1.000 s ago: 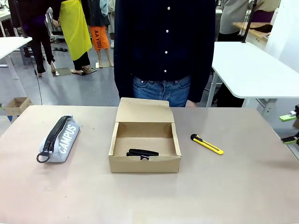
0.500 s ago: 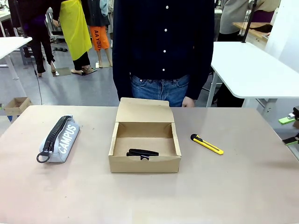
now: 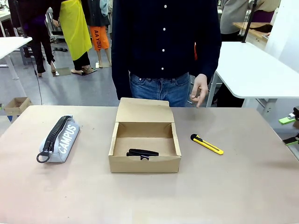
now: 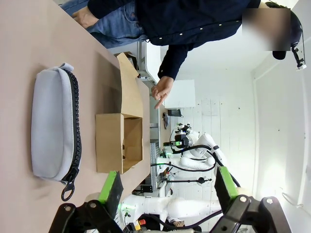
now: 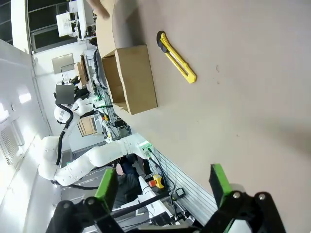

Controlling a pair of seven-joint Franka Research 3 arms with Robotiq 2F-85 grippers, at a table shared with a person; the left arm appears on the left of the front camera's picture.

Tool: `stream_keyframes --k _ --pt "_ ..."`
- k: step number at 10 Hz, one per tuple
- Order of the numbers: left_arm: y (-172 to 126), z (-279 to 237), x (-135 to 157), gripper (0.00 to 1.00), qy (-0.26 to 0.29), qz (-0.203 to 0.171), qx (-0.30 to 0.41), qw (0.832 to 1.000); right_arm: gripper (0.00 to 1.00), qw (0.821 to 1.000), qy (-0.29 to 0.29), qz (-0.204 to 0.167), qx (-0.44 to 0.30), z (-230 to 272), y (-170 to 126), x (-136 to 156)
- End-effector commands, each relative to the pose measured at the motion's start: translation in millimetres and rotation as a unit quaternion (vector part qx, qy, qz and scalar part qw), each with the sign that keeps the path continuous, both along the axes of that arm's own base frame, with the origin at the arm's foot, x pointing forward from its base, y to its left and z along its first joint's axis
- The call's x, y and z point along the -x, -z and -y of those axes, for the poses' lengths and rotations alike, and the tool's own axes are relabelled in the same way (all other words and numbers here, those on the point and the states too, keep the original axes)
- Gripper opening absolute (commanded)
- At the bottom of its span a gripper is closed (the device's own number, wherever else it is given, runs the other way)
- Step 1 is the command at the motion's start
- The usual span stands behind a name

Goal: Pack the items into the box.
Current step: Pick up the item specified by the human and place it in the Mailer Box.

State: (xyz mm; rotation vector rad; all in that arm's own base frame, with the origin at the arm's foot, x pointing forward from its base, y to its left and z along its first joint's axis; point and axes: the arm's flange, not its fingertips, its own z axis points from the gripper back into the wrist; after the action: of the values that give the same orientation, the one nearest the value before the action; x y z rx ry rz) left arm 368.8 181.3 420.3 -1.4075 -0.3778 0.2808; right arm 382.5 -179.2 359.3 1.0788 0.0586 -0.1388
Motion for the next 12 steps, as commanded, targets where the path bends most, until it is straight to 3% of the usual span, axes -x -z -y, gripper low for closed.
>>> stream_keyframes --k 1,10,11,12 --pt "-2 1 1 1.00 0.002 0.007 0.006 1.000 1.00 1.000 -0.003 0.012 0.005 0 -1 4" --pt "-2 1 1 1.00 0.002 0.007 0.006 1.000 1.00 1.000 0.000 0.000 0.000 0 0 0" --pt "-2 1 1 1.00 0.002 0.007 0.006 1.000 1.00 0.999 0.016 0.017 0.026 -16 -11 1" --pt "-2 1 1 1.00 0.002 0.007 0.006 1.000 1.00 0.997 -0.012 0.051 0.050 -34 -27 -5"
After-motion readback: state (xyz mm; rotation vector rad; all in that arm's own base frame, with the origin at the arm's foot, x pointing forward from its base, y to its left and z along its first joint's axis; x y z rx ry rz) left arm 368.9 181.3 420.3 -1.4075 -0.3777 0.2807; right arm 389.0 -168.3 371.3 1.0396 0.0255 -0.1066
